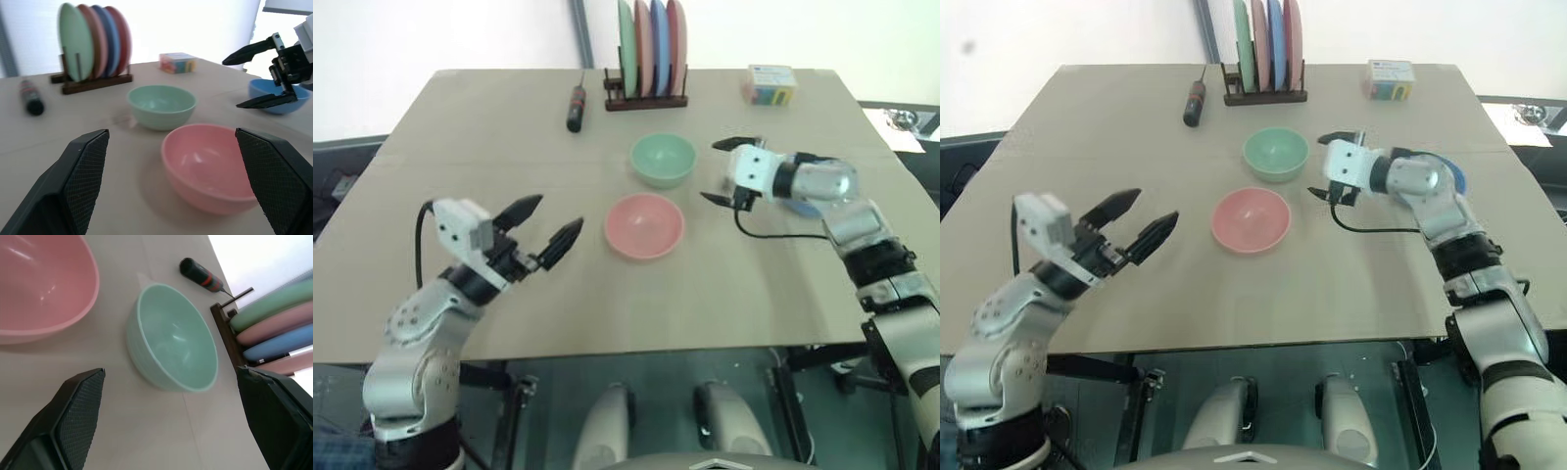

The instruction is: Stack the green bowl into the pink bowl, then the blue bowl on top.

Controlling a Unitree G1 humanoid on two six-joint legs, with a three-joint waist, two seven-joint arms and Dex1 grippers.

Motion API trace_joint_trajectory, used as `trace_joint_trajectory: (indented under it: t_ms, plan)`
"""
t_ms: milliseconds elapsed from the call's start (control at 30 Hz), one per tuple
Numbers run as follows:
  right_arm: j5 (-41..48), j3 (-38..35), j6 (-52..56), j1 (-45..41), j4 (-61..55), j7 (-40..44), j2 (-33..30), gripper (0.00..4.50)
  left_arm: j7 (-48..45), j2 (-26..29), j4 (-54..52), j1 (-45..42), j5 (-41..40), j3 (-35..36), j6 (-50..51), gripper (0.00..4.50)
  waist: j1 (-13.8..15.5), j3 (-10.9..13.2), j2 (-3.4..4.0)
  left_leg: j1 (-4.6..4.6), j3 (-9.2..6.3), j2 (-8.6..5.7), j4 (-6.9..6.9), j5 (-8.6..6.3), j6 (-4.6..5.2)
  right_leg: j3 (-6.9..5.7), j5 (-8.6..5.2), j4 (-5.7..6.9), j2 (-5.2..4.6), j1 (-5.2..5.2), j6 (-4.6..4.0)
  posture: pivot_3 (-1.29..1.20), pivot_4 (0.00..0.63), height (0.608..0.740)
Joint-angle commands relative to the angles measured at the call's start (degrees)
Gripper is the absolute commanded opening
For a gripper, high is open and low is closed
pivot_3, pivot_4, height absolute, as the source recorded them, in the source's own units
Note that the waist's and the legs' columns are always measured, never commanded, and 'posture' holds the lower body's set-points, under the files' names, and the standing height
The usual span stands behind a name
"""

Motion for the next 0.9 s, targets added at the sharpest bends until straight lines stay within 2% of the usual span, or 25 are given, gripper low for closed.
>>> trace_joint_trajectory:
  t_ms: [33,233,533,667,900]
  plan:
    - [-5.0,1.87,-5.66,-6.55,10.51,-4.43,2.98,4.5,2.76,0.06,-4.49,1.55,0.79,1.79,-3.85,4.4,0.02,0.0,-0.01,-0.02,-0.02,-0.01,0.03,0.0,0.0,-0.02,0.0,0.0,0.0,0.03,0.0,0.0,0.15,0.74]
    - [-11.63,4.97,-7.15,-14.75,25.72,-11.29,9.43,4.5,4.72,-1.16,-7.66,6.43,0.1,1.45,-6.61,4.4,-0.43,0.0,0.0,0.0,0.0,-0.06,-0.04,0.0,0.0,0.02,0.0,-0.01,-0.08,-0.01,-0.02,0.0,0.15,0.74]
    - [-18.04,7.68,-4.61,-18.34,34.07,-15.41,16.1,4.5,6.32,-2.25,-10.42,10.77,-0.19,-0.11,-8.63,4.4,-0.37,0.02,0.03,0.03,-0.01,-0.06,-0.21,0.0,-0.01,0.01,-0.01,0.0,-0.06,-0.07,-0.04,0.0,0.15,0.74]
    - [-18.87,7.36,-3.48,-19.2,35.08,-16.0,17.67,3.54,7.25,-1.98,-10.69,11.14,-0.17,-0.18,-9.06,4.5,-0.48,0.02,0.04,0.04,-0.01,-0.06,-0.21,0.0,-0.01,0.01,-0.01,0.0,-0.06,-0.07,-0.04,0.0,0.15,0.74]
    - [-19.93,7.18,-3.13,-19.24,35.65,-16.21,17.99,0.55,8.58,-2.14,-11.27,12.03,-0.39,-0.41,-9.95,4.5,-0.49,0.02,0.04,0.02,0.0,-0.06,-0.25,0.0,-0.01,0.01,-0.01,-0.02,-0.05,-0.09,-0.05,0.0,0.15,0.74]
